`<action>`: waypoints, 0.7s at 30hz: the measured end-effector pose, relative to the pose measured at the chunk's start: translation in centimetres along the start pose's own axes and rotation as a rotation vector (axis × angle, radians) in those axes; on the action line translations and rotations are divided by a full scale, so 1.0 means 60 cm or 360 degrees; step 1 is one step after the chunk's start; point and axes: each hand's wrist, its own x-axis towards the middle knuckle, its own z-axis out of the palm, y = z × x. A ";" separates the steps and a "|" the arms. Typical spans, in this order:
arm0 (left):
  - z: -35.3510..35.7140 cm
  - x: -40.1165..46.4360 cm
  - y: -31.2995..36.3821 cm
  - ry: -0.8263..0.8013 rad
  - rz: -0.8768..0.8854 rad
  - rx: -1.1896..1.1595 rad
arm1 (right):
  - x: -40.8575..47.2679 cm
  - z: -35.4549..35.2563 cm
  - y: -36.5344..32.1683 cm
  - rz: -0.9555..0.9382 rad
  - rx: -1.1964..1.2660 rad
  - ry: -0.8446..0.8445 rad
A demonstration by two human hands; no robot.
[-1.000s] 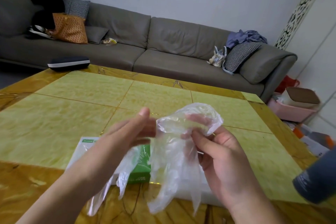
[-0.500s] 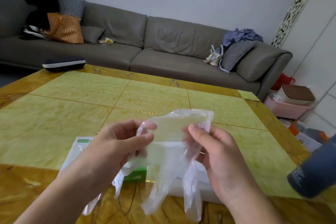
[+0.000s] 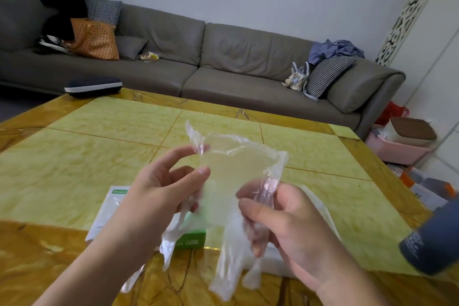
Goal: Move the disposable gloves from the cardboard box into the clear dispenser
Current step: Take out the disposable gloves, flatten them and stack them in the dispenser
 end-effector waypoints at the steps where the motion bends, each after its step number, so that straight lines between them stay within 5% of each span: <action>1: 0.000 -0.001 0.003 -0.0001 0.0000 -0.0005 | 0.002 -0.001 0.004 -0.0009 -0.0060 0.0028; 10: -0.011 0.006 -0.007 0.0137 0.0133 0.0040 | -0.001 -0.011 -0.004 -0.0042 -0.0242 -0.0080; 17: 0.002 -0.009 -0.004 -0.0298 -0.0008 0.0097 | -0.001 -0.015 -0.016 -0.0134 0.0056 0.0044; 21: 0.010 -0.003 -0.005 -0.0014 0.0095 0.0100 | -0.001 -0.009 -0.007 -0.0189 0.0000 0.0099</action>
